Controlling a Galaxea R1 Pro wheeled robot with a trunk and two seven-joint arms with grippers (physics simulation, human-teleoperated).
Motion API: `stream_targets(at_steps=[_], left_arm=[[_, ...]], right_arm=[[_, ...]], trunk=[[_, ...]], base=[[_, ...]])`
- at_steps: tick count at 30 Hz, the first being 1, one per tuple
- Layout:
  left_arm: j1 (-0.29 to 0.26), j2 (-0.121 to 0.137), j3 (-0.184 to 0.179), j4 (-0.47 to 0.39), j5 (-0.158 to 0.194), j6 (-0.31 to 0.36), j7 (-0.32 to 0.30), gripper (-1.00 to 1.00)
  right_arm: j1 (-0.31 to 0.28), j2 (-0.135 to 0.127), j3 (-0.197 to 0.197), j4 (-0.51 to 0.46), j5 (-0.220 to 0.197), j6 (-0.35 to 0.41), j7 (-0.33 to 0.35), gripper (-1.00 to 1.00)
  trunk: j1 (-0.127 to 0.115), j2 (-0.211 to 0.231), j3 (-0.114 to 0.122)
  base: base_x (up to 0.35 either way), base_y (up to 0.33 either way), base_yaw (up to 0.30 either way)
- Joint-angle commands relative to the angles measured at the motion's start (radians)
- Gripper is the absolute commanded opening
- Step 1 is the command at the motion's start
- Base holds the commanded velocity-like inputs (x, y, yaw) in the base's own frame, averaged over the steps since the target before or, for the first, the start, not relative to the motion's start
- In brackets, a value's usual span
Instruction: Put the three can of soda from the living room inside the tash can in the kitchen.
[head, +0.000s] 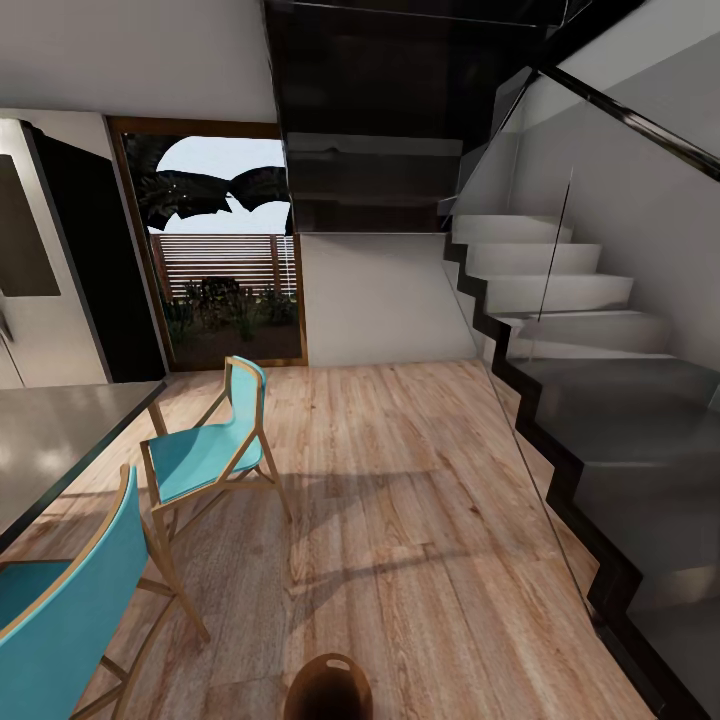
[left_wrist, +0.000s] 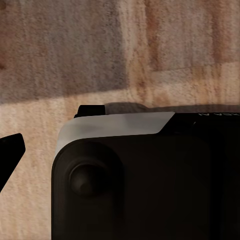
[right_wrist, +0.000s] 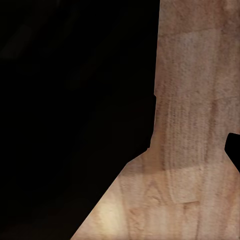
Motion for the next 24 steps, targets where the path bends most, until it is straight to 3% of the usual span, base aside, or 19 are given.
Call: stream_targets(at_steps=[1, 24], left_arm=[[0.0, 0.0, 0.0, 0.0, 0.0, 0.0, 0.0, 1.0], [0.0, 0.0, 0.0, 0.0, 0.0, 0.0, 0.0, 1.0]], right_arm=[[0.0, 0.0, 0.0, 0.0, 0.0, 0.0, 0.0, 1.0], [0.0, 0.0, 0.0, 0.0, 0.0, 0.0, 0.0, 1.0]], trunk=[[0.0, 0.0, 0.0], [0.0, 0.0, 0.0]], base=[[0.0, 0.0, 0.0], [0.0, 0.0, 0.0]])
